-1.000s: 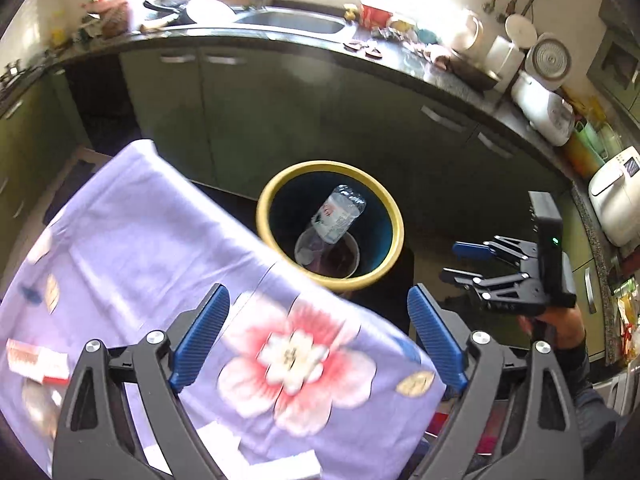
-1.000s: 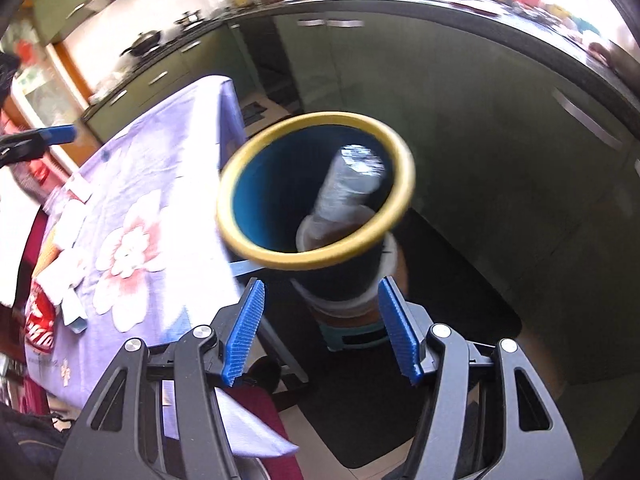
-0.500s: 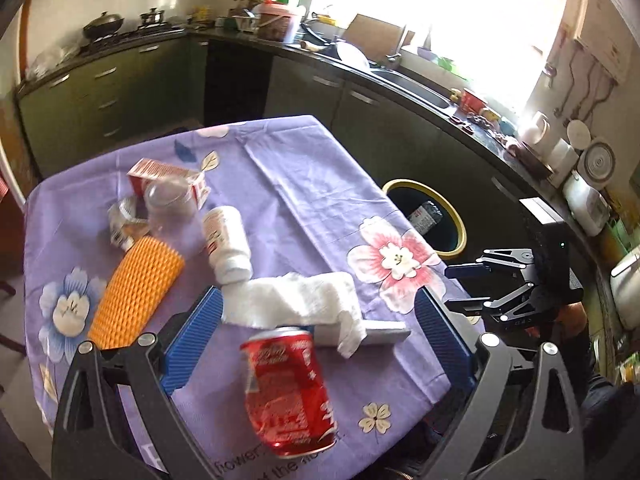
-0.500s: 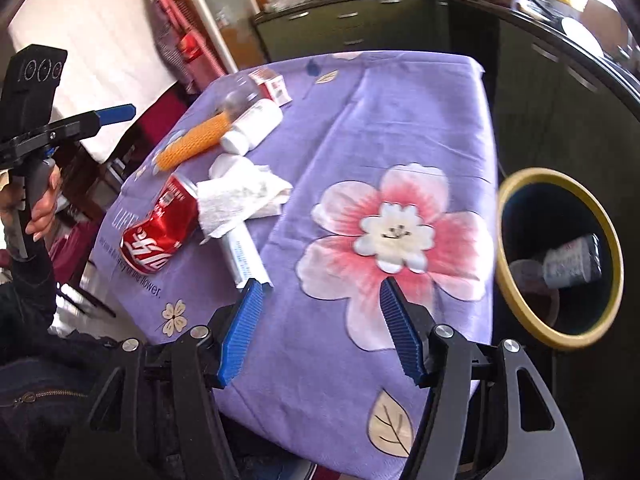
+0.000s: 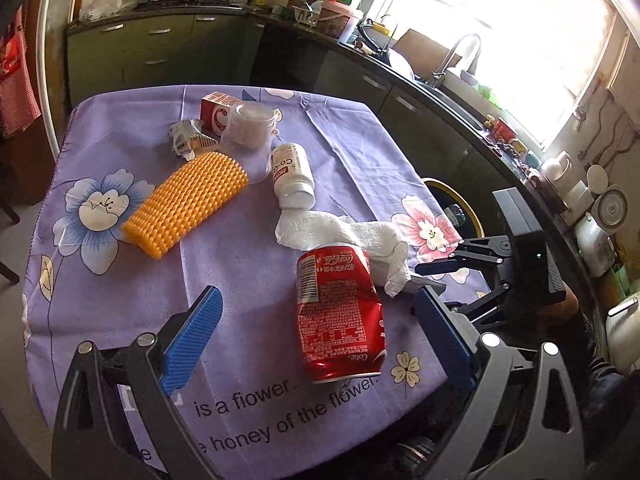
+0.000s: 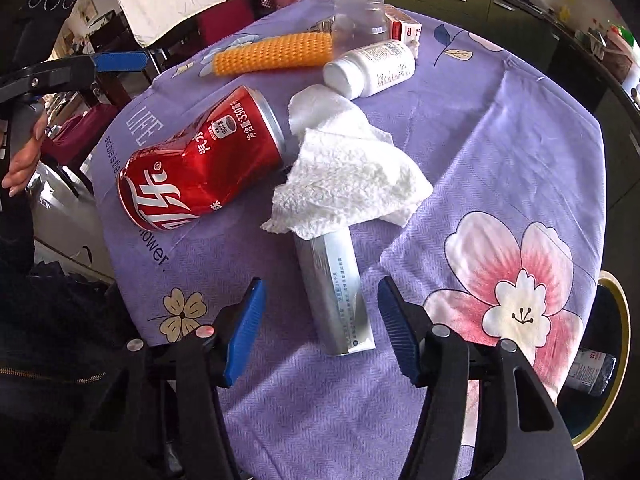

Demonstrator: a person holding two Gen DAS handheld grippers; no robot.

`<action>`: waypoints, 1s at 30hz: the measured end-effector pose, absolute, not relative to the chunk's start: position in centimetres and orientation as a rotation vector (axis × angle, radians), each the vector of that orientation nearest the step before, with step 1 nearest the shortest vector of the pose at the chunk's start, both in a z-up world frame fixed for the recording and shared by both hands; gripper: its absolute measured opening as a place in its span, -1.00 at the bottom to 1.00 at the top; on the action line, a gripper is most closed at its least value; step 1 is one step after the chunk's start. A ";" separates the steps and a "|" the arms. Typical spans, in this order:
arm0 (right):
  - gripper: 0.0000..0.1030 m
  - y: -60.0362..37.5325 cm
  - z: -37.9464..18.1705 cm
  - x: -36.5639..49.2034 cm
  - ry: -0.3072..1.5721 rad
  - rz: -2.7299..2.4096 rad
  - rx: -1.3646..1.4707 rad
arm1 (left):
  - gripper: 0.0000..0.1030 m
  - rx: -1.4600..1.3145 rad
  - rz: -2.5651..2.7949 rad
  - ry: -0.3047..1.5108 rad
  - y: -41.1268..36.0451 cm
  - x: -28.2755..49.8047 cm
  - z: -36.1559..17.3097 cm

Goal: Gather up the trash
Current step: 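Move the right gripper to the white tube and grasp it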

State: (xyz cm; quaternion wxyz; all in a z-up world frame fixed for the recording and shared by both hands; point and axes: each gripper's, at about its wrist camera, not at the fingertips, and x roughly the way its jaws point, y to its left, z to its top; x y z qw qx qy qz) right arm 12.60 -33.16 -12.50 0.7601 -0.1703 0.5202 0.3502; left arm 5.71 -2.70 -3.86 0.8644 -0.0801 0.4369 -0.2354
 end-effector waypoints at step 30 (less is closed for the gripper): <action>-0.58 -39.5 -7.1 7.2 1.126 0.727 -0.227 | 0.80 -0.147 -0.493 0.896 -3.5 4.8 -4.0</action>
